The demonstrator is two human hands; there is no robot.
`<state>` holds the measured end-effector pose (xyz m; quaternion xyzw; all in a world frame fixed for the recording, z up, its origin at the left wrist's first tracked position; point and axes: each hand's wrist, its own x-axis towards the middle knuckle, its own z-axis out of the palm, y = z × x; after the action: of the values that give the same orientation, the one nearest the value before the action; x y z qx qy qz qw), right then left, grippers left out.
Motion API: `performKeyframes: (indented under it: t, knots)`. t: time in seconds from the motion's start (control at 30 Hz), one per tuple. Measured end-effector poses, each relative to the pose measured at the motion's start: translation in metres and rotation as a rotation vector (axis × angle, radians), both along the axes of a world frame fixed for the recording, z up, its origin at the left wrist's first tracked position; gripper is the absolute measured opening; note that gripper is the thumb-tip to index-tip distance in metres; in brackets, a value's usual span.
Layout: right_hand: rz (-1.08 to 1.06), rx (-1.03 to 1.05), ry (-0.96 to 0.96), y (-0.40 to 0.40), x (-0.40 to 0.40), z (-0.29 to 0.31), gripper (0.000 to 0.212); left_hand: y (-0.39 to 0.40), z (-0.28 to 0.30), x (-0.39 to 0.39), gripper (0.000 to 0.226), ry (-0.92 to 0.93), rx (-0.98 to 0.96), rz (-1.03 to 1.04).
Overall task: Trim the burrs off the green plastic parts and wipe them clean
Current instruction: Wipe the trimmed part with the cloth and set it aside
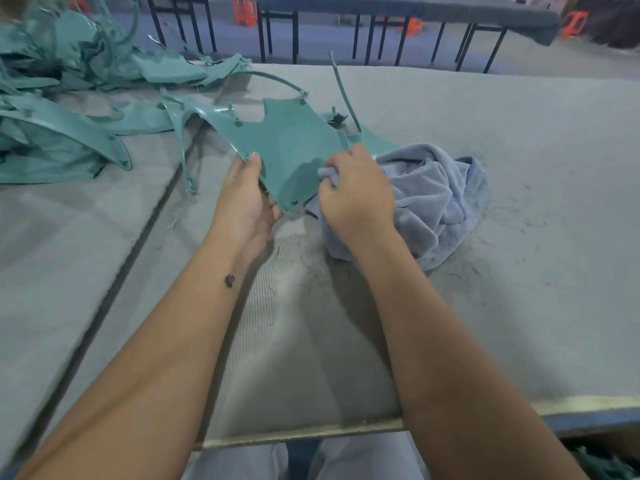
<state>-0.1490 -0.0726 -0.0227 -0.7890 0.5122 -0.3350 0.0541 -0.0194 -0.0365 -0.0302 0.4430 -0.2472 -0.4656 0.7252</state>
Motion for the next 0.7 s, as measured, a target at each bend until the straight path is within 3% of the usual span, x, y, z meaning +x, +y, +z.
performKeyframes:
  t: [0.13,0.23,0.4,0.5,0.7]
  knots:
    - [0.166,-0.08,0.222,0.008,0.014,0.002,0.021,-0.001,-0.002,-0.001,0.023,0.078,-0.005,0.025]
    - [0.274,-0.049,0.253,0.011,0.018,0.004,0.022,-0.003,-0.005,0.005,0.025,0.019,0.032,0.077]
    - [0.038,0.041,0.171,-0.004,0.004,0.004,0.018,-0.002,-0.005,0.015,0.028,-0.141,0.045,0.151]
    - [-0.03,0.025,0.214,-0.005,0.005,0.005,0.011,-0.001,-0.005,0.019,0.028,-0.171,0.049,0.154]
    - [0.247,-0.122,0.308,0.012,0.025,-0.003,0.018,-0.001,-0.007,0.013,0.029,-0.137,0.023,0.11]
